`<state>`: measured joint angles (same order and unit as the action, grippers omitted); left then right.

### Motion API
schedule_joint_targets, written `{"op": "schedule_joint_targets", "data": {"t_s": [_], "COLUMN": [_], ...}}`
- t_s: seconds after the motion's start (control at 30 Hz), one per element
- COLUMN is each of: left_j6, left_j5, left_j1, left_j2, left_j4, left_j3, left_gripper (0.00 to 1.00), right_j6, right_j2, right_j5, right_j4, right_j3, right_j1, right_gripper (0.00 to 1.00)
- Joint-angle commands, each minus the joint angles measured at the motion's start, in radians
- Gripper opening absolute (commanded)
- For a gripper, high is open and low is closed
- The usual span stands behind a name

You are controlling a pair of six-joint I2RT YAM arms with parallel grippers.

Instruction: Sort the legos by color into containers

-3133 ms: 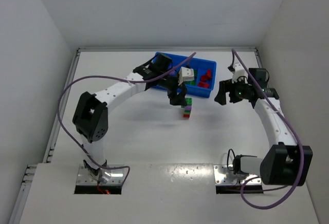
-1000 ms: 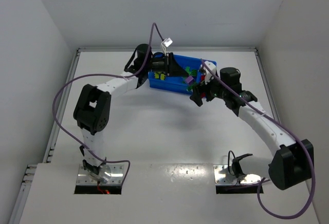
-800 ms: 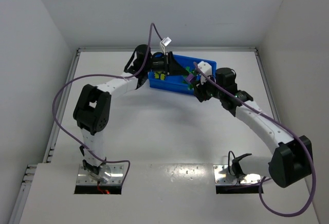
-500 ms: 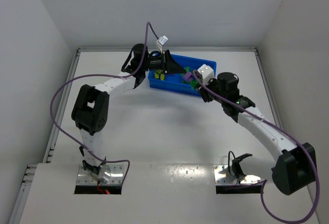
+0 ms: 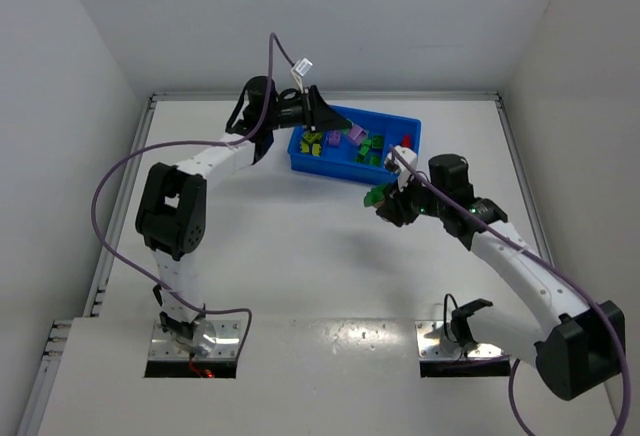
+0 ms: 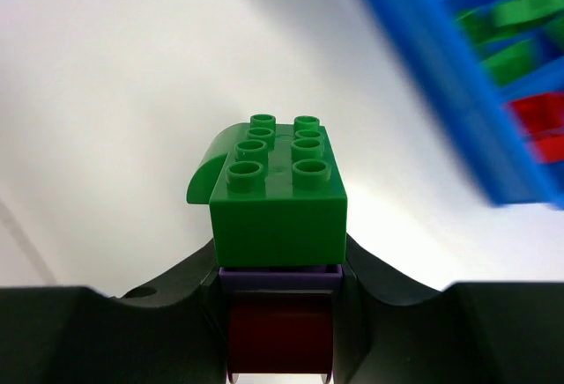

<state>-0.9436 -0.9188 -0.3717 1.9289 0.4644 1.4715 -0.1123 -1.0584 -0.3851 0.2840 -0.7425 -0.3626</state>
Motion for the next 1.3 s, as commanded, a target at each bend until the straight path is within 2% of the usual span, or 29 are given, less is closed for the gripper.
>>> {"op": "schedule_joint_targets", "data": {"t_s": [0.0, 0.1, 0.17, 0.27, 0.3, 0.37, 0.4, 0.53, 0.67, 0.77, 0.9, 1.27], "left_j6": [0.005, 0.005, 0.016, 0.016, 0.028, 0.038, 0.039, 0.051, 0.042, 0.023, 0.023, 0.014], "left_j5": [-0.014, -0.014, -0.005, -0.005, -0.005, 0.004, 0.005, 0.005, -0.008, -0.017, -0.026, -0.044], "left_j1": [-0.001, -0.001, -0.001, -0.001, 0.008, 0.008, 0.019, 0.028, 0.028, 0.028, 0.028, 0.010], "left_j2": [-0.045, -0.077, -0.116, -0.152, -0.153, -0.166, -0.177, -0.197, -0.197, -0.186, -0.186, -0.176], "left_j4": [0.040, 0.040, 0.040, 0.029, 0.029, 0.004, 0.003, -0.021, -0.021, -0.021, -0.021, -0.030], "left_j3": [-0.054, -0.111, -0.141, -0.175, -0.191, -0.200, -0.209, -0.229, -0.229, -0.229, -0.229, -0.229], "left_gripper": [0.00, 0.00, 0.00, 0.00, 0.00, 0.00, 0.00, 0.00, 0.00, 0.00, 0.00, 0.00], "right_j6": [0.082, 0.063, 0.063, 0.008, -0.012, -0.021, -0.021, -0.010, 0.029, 0.059, 0.071, 0.042], "right_j2": [-0.044, -0.087, -0.116, -0.182, -0.214, -0.245, -0.256, -0.278, -0.267, -0.255, -0.288, -0.396], "right_j5": [-0.187, -0.153, -0.065, 0.031, 0.046, 0.057, 0.067, 0.057, 0.032, 0.052, 0.095, 0.086], "right_j4": [0.047, 0.038, 0.026, 0.003, 0.003, -0.008, -0.008, -0.061, -0.167, -0.308, -0.342, -0.364], "right_j3": [0.003, 0.003, 0.003, -0.038, -0.047, -0.076, -0.077, -0.115, -0.138, -0.149, -0.219, -0.330], "right_j1": [0.001, -0.025, -0.038, -0.047, -0.047, -0.047, -0.047, -0.047, -0.047, -0.059, -0.078, -0.153], "right_gripper": [0.00, 0.03, 0.09, 0.32, 0.48, 0.58, 0.69, 0.82, 0.85, 0.87, 0.87, 0.87]}}
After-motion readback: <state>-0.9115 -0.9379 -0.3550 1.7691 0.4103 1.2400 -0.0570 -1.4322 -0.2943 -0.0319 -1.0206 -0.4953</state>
